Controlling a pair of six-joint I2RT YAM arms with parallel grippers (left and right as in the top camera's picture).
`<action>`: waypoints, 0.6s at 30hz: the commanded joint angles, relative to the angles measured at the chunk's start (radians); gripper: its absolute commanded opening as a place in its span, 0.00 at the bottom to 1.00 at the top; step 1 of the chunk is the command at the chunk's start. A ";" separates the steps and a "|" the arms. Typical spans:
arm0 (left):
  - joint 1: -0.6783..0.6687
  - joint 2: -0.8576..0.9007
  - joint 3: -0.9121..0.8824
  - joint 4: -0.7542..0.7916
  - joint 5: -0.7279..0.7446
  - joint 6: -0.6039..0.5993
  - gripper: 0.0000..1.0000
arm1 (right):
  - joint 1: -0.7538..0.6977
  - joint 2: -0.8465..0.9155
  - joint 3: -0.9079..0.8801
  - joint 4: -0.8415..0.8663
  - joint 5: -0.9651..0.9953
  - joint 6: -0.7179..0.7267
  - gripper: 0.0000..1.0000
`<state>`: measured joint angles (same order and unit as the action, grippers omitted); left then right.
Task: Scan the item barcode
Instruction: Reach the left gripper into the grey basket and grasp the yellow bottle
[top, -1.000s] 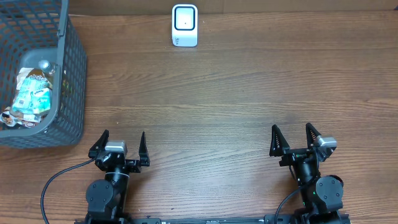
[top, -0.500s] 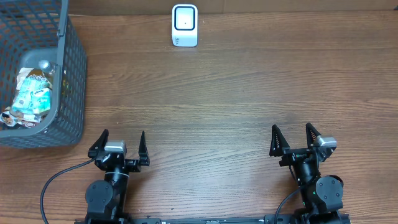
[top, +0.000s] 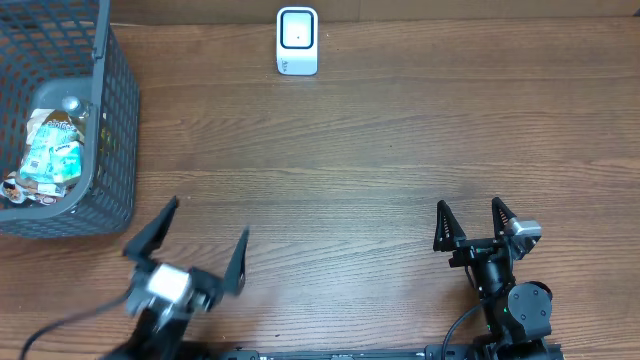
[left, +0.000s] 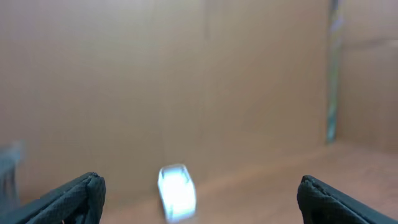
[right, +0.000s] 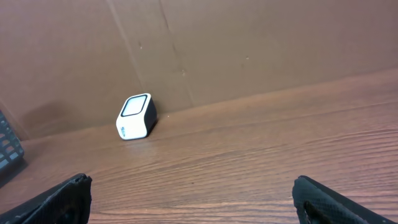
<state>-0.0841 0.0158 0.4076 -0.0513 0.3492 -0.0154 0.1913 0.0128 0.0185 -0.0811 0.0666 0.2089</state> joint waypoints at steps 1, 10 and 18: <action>0.005 -0.011 0.151 0.004 0.096 0.009 1.00 | 0.005 -0.010 -0.011 0.004 -0.002 -0.005 1.00; 0.005 0.035 0.421 -0.002 0.049 0.037 0.99 | 0.005 -0.010 -0.011 0.004 -0.002 -0.004 1.00; 0.005 0.278 0.695 -0.232 -0.028 0.008 1.00 | 0.005 -0.010 -0.011 0.004 -0.002 -0.005 1.00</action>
<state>-0.0841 0.1749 1.0103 -0.2302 0.3557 -0.0002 0.1913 0.0128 0.0185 -0.0818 0.0666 0.2092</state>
